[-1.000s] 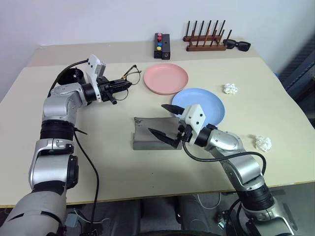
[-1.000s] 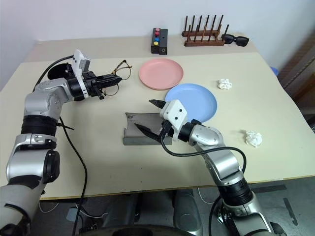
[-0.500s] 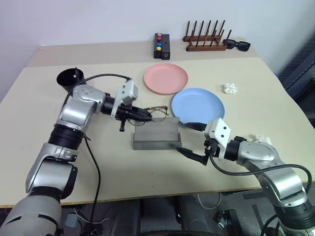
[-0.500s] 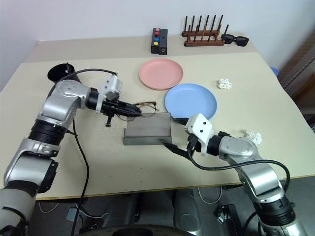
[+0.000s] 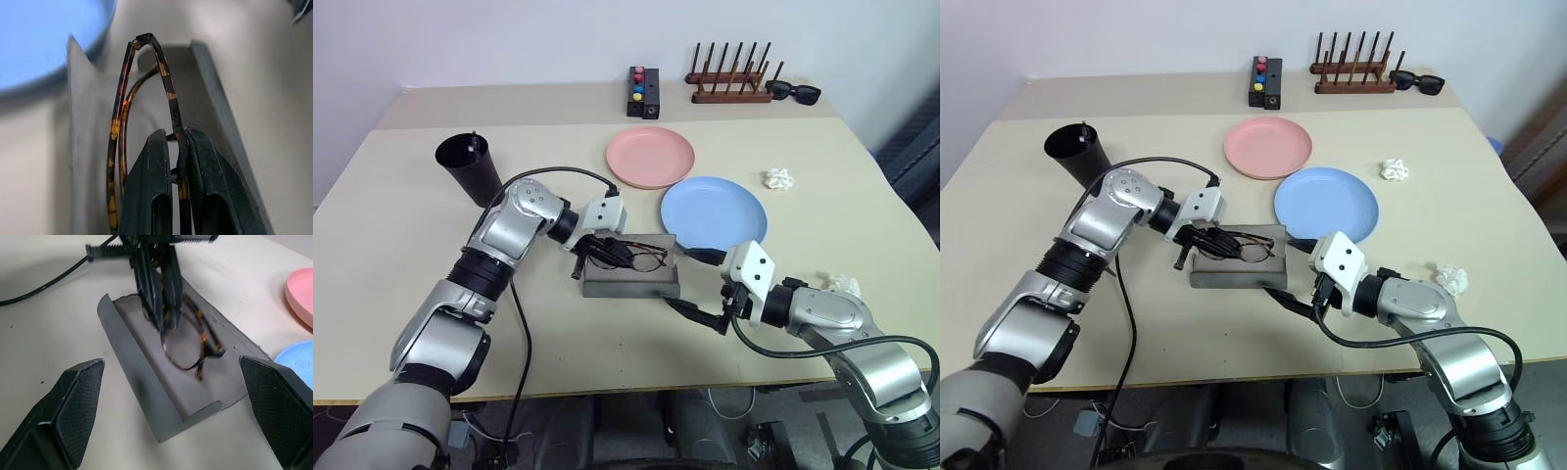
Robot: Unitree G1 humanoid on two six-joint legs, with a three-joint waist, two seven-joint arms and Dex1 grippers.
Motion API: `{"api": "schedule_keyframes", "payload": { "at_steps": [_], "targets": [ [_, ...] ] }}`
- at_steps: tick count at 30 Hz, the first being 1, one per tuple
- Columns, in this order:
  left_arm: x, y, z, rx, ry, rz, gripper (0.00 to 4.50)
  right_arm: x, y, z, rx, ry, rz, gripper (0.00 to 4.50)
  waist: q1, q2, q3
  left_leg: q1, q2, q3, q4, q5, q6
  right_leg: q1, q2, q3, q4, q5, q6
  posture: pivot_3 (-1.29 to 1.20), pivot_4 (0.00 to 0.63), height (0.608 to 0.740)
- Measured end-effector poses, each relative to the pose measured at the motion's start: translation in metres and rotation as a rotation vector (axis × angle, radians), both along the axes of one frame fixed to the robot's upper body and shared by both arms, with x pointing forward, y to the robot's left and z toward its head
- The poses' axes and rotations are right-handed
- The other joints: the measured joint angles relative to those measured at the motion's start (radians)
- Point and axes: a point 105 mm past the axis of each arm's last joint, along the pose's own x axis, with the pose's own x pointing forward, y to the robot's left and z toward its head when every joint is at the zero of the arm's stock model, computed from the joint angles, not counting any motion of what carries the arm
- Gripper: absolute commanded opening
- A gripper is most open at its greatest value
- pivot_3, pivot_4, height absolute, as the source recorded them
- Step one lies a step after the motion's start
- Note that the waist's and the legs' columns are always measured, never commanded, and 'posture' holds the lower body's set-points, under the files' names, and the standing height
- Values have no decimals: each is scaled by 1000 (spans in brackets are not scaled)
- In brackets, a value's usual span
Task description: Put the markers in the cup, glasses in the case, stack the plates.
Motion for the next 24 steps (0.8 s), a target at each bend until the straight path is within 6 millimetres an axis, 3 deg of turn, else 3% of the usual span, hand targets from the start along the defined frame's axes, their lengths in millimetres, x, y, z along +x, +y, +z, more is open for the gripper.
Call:
{"api": "schedule_keyframes", "payload": {
  "at_steps": [10, 14, 24],
  "targets": [
    [-9, -5, -10, 0, 54, 17, 48, 2, 1, 2, 5, -21, 1, 4500, 0, 0, 0, 0, 0, 0, 0, 0, 0, 0, 0, 0, 0, 0, 0, 0, 150, 739],
    [-10, -5, -10, 2, 68, 30, 1675, 3, 1, 0, 5, -14, 1, 4500, 0, 0, 0, 0, 0, 0, 0, 0, 0, 0, 0, 0, 0, 0, 0, 0, 150, 739],
    [-6, -15, 5, -113, 107, 85, 1675, 5, 3, 1, 6, -23, 10, 4500, 0, 0, 0, 0, 0, 0, 0, 0, 0, 0, 0, 0, 0, 0, 0, 0, 150, 739]
  ]
}}
